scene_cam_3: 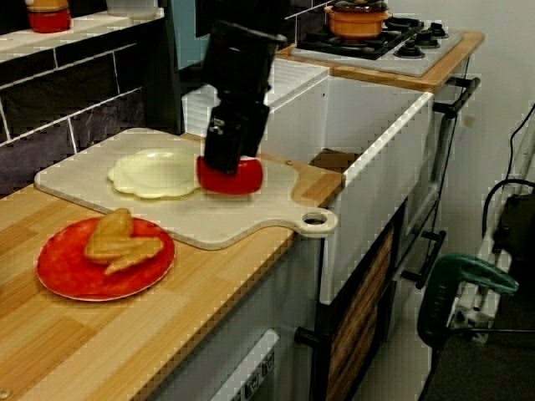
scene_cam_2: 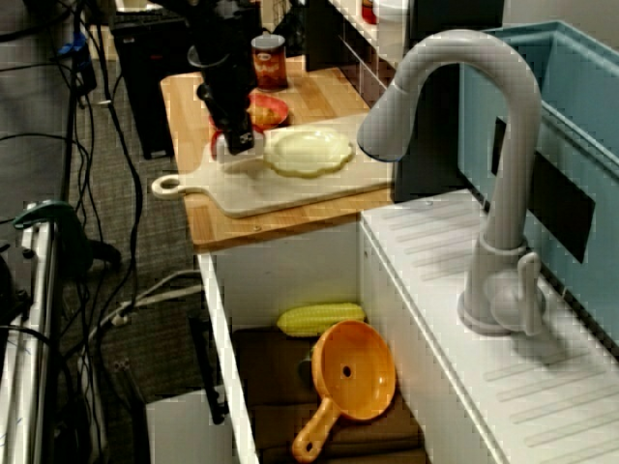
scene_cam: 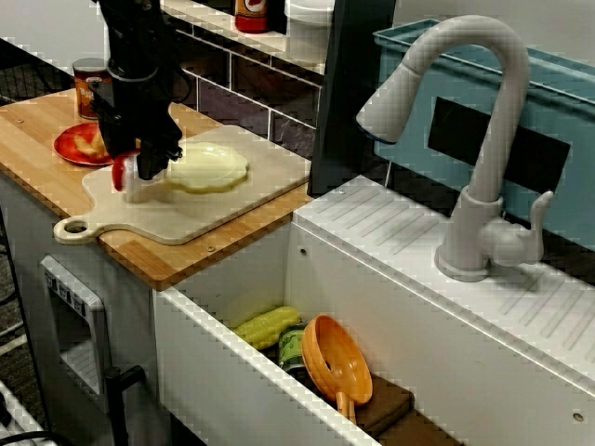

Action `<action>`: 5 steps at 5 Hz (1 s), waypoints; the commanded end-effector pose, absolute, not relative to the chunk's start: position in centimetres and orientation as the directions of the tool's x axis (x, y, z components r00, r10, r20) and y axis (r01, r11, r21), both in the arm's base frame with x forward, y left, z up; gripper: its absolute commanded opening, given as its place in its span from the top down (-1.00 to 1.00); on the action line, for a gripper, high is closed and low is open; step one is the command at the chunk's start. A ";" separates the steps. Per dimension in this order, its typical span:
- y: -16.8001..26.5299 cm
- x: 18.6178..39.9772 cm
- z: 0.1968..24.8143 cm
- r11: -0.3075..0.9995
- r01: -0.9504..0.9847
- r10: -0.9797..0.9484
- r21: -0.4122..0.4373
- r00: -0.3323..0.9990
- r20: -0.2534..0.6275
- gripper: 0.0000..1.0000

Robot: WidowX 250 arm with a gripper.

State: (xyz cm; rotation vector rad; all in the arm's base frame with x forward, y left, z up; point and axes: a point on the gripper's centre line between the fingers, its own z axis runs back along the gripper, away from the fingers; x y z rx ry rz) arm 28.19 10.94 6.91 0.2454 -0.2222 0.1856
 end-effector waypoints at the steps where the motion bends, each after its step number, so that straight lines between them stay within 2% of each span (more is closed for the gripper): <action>1: 11.8 25.9 8.8 0.947 -0.221 0.138 0.232 0.935 0.327 1.00; 2: 11.7 25.3 8.0 0.944 -0.221 0.130 0.245 0.931 0.340 1.00; 3: 11.7 25.4 8.0 0.944 -0.232 0.142 0.236 0.929 0.342 1.00; 4: 12.3 26.0 8.5 0.947 -0.247 0.169 0.206 0.927 0.334 -1.00; 5: 13.1 26.6 8.9 0.951 -0.250 0.191 0.180 0.937 0.294 -1.00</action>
